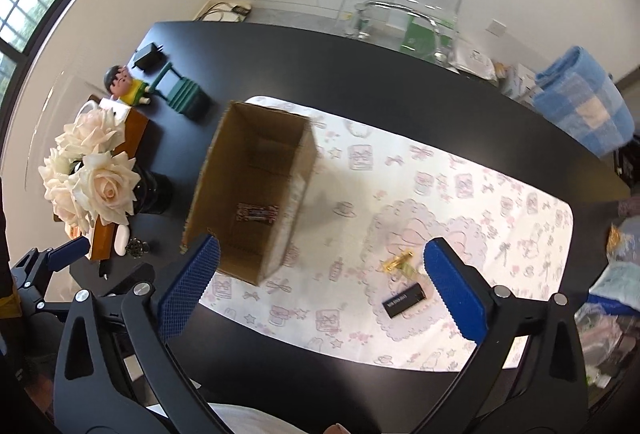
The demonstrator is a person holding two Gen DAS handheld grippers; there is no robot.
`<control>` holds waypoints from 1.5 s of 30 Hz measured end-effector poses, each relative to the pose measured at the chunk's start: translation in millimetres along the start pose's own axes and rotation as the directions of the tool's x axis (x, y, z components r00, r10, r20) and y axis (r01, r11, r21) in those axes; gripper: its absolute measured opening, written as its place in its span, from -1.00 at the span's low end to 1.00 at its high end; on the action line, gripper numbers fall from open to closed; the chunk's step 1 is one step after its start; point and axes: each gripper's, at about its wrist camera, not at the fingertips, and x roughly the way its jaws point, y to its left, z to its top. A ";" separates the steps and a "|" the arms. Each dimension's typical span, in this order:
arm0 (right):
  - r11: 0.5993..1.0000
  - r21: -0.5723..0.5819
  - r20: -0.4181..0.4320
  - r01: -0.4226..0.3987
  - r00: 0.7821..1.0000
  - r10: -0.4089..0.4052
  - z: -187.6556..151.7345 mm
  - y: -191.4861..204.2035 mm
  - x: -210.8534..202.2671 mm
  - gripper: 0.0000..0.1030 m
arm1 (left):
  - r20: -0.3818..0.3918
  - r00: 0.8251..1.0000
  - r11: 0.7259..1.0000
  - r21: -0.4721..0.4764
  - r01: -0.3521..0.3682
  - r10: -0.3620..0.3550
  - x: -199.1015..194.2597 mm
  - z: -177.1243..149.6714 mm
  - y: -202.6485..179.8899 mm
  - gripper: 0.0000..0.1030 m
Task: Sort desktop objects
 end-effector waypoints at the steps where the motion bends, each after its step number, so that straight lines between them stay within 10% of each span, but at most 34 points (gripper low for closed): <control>1: 1.000 0.015 0.001 0.004 1.000 -0.004 -6.1 -8.9 -4.0 1.00 | 0.002 1.000 1.000 0.018 0.000 0.000 -2.4 -0.7 -8.2 0.94; 21: 0.976 0.204 0.007 0.079 0.997 -0.082 -130.1 -152.4 -67.0 1.00 | 0.047 0.999 0.981 0.192 0.019 -0.029 -37.9 -43.7 -135.2 0.94; 45: 0.971 0.232 -0.006 0.063 0.998 -0.064 -194.9 -208.4 -69.0 1.00 | 0.042 0.998 0.975 0.223 0.027 -0.037 -35.2 -75.4 -191.9 0.94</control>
